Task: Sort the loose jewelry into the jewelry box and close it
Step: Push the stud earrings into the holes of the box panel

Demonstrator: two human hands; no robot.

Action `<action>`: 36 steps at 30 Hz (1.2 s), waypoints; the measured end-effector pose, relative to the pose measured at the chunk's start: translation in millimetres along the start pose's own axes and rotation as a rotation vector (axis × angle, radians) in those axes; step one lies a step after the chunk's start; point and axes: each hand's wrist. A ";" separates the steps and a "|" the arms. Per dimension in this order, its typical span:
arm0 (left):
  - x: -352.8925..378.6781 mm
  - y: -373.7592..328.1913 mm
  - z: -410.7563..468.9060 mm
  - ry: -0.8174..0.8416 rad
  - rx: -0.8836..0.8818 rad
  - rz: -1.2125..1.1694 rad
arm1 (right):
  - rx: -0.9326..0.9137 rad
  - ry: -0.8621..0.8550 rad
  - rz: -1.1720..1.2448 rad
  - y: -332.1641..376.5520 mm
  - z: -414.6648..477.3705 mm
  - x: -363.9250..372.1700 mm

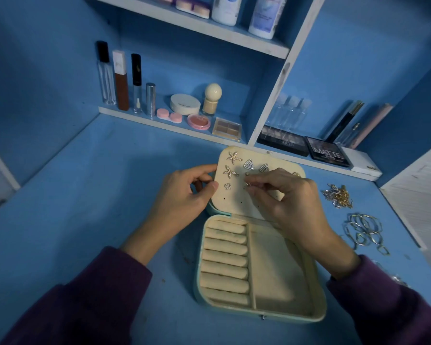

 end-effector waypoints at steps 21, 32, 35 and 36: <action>-0.6 5.0 1.5 -0.009 0.001 0.071 | -0.011 -0.050 0.013 -2.0 -7.1 5.0; -0.3 6.0 2.2 -0.018 0.002 0.080 | -0.074 -0.122 -0.008 -1.9 -9.5 10.2; -0.1 5.5 2.1 -0.018 0.002 0.075 | -0.061 -0.132 -0.009 -2.6 -10.7 10.2; -0.1 5.4 2.1 -0.018 0.002 0.074 | -0.057 -0.129 -0.005 -3.0 -10.7 10.2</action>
Point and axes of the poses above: each hand's wrist, its own z-axis towards the middle knuckle, its own x-axis out of the palm, y = z × x, and after that the axes turned 10 degrees about -z, right-handed
